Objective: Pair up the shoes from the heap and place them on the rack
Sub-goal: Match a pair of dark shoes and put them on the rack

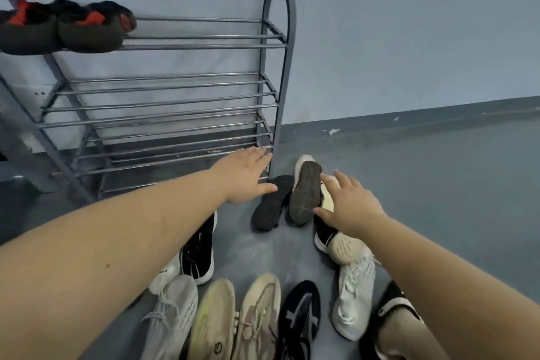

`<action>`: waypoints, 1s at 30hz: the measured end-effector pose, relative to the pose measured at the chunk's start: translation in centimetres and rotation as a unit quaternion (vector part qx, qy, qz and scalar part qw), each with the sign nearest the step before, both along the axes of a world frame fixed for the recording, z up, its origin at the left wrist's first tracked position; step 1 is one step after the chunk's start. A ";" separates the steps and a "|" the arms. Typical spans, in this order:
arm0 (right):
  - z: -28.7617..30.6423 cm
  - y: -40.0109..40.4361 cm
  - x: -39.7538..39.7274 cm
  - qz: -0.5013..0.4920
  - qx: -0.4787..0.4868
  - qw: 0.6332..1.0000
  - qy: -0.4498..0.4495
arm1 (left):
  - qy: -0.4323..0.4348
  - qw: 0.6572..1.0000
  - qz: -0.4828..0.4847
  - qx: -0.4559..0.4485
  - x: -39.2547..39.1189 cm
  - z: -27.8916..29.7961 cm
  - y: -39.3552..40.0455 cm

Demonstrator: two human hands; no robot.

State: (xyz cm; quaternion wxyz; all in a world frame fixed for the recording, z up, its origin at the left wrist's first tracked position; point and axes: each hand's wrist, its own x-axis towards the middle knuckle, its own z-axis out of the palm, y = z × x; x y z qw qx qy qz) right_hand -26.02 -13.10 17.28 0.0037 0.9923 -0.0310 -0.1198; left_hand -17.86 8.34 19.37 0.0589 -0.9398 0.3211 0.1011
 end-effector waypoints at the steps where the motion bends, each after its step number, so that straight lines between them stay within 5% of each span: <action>1: -0.6 -0.5 0.0 -0.008 0.004 1.000 0.005 | 0.007 1.000 0.000 0.004 0.1 -0.6 -0.2; 24: -19.1 1.5 11.7 0.030 0.059 0.983 0.171 | 0.193 0.977 0.066 0.061 9.3 -20.2 0.0; 30: -24.9 2.4 14.2 -0.031 0.141 0.964 0.221 | 0.242 0.964 0.092 0.056 12.0 -25.7 -0.6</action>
